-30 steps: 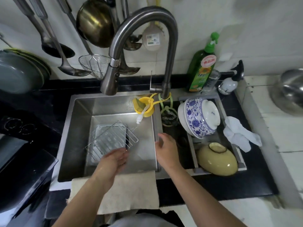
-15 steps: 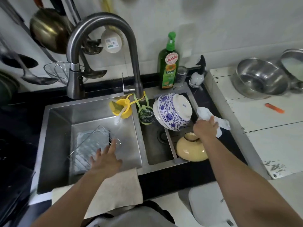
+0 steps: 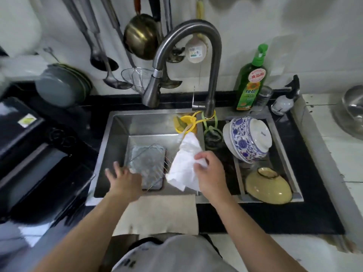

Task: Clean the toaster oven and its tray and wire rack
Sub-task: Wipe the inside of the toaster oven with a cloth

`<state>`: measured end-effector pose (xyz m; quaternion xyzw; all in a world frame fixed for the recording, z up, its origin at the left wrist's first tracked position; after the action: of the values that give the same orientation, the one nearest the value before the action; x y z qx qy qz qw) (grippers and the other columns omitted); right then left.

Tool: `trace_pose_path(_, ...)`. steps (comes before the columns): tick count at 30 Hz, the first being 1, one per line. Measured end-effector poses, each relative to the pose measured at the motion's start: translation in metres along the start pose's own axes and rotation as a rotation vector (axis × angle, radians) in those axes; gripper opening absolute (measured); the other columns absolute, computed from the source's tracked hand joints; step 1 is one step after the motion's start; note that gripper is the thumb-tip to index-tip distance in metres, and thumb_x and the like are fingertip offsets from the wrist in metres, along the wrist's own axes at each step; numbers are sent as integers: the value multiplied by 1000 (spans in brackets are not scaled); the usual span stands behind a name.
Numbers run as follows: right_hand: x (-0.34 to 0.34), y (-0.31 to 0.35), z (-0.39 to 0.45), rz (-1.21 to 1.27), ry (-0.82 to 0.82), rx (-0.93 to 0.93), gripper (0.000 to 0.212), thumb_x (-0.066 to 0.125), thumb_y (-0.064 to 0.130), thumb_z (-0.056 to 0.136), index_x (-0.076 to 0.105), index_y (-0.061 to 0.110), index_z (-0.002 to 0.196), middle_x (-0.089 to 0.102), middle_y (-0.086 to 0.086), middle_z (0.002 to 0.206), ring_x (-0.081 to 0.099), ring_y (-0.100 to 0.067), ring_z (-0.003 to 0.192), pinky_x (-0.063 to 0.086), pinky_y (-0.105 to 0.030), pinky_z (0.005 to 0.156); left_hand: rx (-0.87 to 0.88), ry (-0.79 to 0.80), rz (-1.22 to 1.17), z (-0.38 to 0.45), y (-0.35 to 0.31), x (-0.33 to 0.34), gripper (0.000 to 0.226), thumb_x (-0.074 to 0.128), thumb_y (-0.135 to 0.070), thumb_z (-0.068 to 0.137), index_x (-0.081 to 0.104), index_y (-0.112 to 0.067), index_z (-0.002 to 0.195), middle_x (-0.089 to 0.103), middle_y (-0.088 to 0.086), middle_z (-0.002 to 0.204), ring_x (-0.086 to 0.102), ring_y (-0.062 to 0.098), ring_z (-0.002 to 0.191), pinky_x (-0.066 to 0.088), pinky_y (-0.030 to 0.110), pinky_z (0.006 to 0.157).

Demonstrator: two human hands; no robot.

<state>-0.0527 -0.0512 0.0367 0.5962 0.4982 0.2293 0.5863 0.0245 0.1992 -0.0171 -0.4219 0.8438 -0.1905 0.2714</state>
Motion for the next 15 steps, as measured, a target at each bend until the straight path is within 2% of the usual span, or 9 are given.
trace_pose_path(1, 19, 3, 0, 48, 104, 42, 26, 59, 4, 89, 62, 29, 96, 62, 18, 100, 57, 2, 94, 44, -13, 77, -21, -63, -5, -5, 4, -4, 45, 68, -25, 100, 63, -12, 143, 49, 19, 156, 34, 42, 150, 11, 55, 128)
trace_pose_path(3, 47, 12, 0, 148, 262, 50, 30, 62, 8, 88, 64, 35, 101, 68, 15, 103, 64, -4, 93, 50, -20, 78, 135, 120, -209, -18, -11, 15, 42, 59, -50, 103, 73, -22, 131, 66, 10, 140, 53, 38, 139, 42, 47, 112)
trace_pose_path(4, 60, 15, -2, 228, 342, 53, 34, 64, 9, 87, 64, 37, 106, 70, 13, 108, 67, -7, 97, 54, -25, 82, 173, 255, -410, -25, -12, 22, 54, 48, -62, 103, 73, -23, 130, 69, 10, 137, 57, 38, 135, 45, 46, 108)
trace_pose_path(5, 73, 18, -5, 332, 430, 78, 39, 65, 8, 86, 63, 37, 112, 71, 9, 114, 69, -12, 102, 57, -30, 82, 178, 351, -650, -32, -11, 26, 65, 41, -69, 103, 69, -20, 136, 65, 14, 141, 56, 38, 137, 43, 48, 112)
trace_pose_path(7, 97, 17, -9, 445, 579, 142, 44, 67, 3, 86, 63, 29, 121, 73, 0, 116, 71, -20, 104, 60, -36, 80, 144, 422, -943, -47, -2, 26, 72, 44, -67, 103, 57, -12, 148, 54, 21, 152, 48, 38, 144, 36, 52, 120)
trace_pose_path(9, 114, 15, -12, 372, 661, 178, 32, 66, 2, 89, 68, 17, 117, 75, -8, 108, 72, -26, 100, 60, -36, 78, 212, 336, -943, -60, 5, 11, 61, 52, -51, 106, 57, -6, 147, 55, 25, 149, 53, 40, 139, 47, 49, 112)
trace_pose_path(11, 122, 12, -9, 186, 616, 164, 13, 66, 11, 94, 72, 8, 104, 75, -15, 97, 71, -20, 89, 55, -30, 73, 258, 238, -960, -67, 15, -12, 51, 58, -34, 103, 59, -3, 143, 60, 27, 142, 62, 41, 128, 57, 45, 96)
trace_pose_path(13, 128, 10, -5, 49, 535, 128, 18, 66, 24, 94, 71, 6, 94, 71, -21, 93, 61, -12, 77, 46, -27, 69, 290, 157, -966, -76, 28, -33, 45, 61, -25, 101, 61, -3, 140, 64, 25, 137, 65, 40, 120, 58, 45, 89)
trace_pose_path(15, 138, 18, -9, 63, 504, 140, 21, 63, 26, 94, 68, 6, 91, 70, -22, 92, 58, -15, 73, 42, -29, 68, 267, 73, -959, -83, 45, -51, 42, 65, -21, 101, 60, 0, 138, 65, 27, 133, 64, 40, 114, 55, 52, 91)
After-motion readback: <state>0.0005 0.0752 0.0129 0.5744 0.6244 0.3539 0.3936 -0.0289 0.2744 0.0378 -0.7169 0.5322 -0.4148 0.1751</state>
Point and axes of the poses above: each hand's wrist, its own z-axis towards the middle knuckle, its own x-axis out of the palm, y = z × x, the point moved 7 cm from there along z, towards the middle knuckle
